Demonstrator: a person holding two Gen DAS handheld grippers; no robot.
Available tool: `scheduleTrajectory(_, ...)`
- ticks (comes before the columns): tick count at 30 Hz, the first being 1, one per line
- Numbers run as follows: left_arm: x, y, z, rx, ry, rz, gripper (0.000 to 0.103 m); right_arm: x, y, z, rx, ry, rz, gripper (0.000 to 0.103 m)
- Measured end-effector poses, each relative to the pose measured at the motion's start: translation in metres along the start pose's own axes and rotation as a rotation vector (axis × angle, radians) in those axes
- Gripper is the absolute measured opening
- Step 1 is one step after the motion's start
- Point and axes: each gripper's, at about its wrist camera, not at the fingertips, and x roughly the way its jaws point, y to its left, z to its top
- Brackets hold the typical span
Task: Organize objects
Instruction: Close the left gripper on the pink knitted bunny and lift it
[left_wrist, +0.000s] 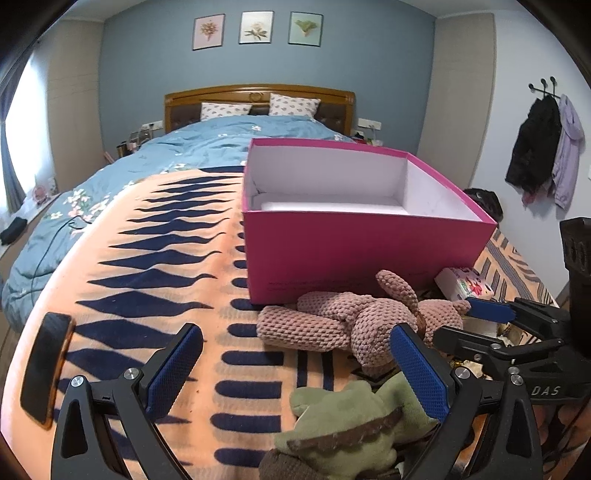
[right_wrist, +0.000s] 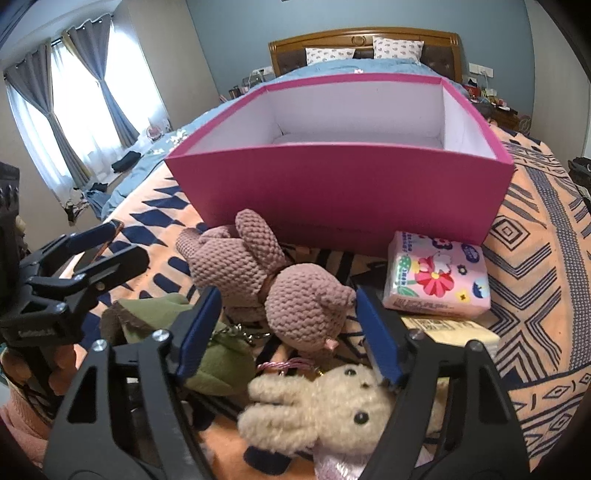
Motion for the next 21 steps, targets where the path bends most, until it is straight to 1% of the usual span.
scheduleTrajectory(3,0.008,-0.002,0.001,0.021,0.017,-0.019,0.103,0.003,0.002,0.0,-0.026,0.004,-0.018,0.076)
scheduleTrajectory(5,0.013,-0.004,0.002,0.031,0.027,-0.043,0.103,0.007,0.004,0.0,-0.049,0.014,-0.049,0.072)
scheduleTrajectory(6,0.014,-0.004,0.002,0.033,0.032,-0.054,0.103,0.01,0.004,0.0,-0.052,0.021,-0.061,0.068)
scheduleTrajectory(8,0.018,-0.006,0.003,0.048,0.046,-0.074,0.102,0.014,0.003,0.0,-0.056,0.038,-0.07,0.062)
scheduleTrajectory(10,0.022,-0.009,0.003,0.068,0.055,-0.087,0.1,0.021,-0.002,-0.002,-0.043,0.062,-0.067,0.054)
scheduleTrajectory(12,0.026,-0.011,0.003,0.084,0.066,-0.103,0.098,0.021,-0.004,-0.002,-0.042,0.056,-0.055,0.053)
scheduleTrajectory(14,0.03,-0.015,0.003,0.099,0.083,-0.123,0.094,0.019,-0.007,-0.002,-0.04,0.051,-0.044,0.052)
scheduleTrajectory(15,0.031,-0.017,0.002,0.105,0.091,-0.135,0.089,0.017,-0.008,-0.002,-0.035,0.045,-0.038,0.051)
scheduleTrajectory(16,0.032,-0.018,0.002,0.109,0.101,-0.157,0.084,0.014,-0.01,-0.002,-0.024,0.037,-0.026,0.05)
scheduleTrajectory(17,0.033,-0.019,0.001,0.109,0.109,-0.18,0.082,0.011,-0.012,-0.002,-0.016,0.034,-0.013,0.05)
scheduleTrajectory(19,0.032,-0.02,0.0,0.105,0.124,-0.231,0.074,0.005,-0.014,-0.002,-0.008,0.024,0.003,0.049)
scheduleTrajectory(21,0.029,-0.022,0.0,0.105,0.131,-0.28,0.068,-0.002,-0.016,-0.001,-0.006,0.009,0.015,0.049)
